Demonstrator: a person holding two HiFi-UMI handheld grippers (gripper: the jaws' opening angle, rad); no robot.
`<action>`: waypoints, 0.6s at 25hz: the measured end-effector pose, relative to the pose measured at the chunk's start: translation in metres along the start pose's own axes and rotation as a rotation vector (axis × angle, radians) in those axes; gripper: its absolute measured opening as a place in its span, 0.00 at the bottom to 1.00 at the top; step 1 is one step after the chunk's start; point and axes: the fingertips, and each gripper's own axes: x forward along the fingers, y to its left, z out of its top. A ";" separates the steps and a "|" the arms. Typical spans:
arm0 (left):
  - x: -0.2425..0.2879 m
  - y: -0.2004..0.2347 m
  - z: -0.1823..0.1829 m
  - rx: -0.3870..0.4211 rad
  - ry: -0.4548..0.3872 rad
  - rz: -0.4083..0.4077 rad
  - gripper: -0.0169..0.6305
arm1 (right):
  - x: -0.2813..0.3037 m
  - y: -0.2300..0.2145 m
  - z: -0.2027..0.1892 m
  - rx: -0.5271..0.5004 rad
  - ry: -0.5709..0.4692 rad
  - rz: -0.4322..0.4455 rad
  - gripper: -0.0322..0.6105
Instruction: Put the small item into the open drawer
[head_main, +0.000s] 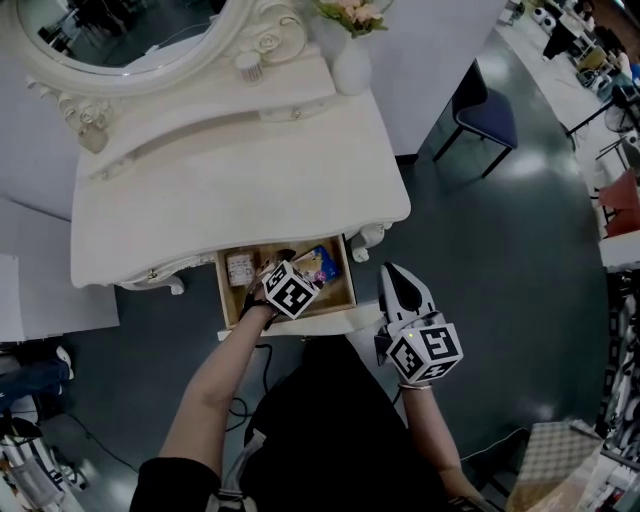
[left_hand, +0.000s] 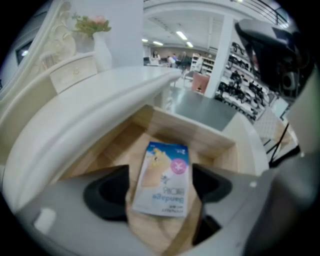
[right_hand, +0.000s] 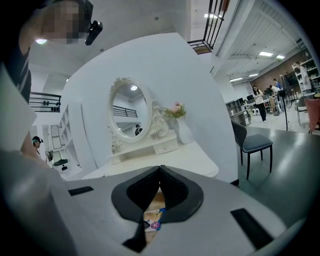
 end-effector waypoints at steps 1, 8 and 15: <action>-0.006 0.000 0.003 -0.007 -0.017 0.004 0.63 | 0.000 0.001 0.001 -0.002 -0.002 0.003 0.06; -0.051 -0.002 0.030 -0.060 -0.162 0.053 0.53 | -0.002 0.010 0.007 -0.020 -0.018 0.028 0.06; -0.106 0.004 0.055 -0.172 -0.361 0.127 0.37 | -0.003 0.024 0.013 -0.046 -0.032 0.057 0.06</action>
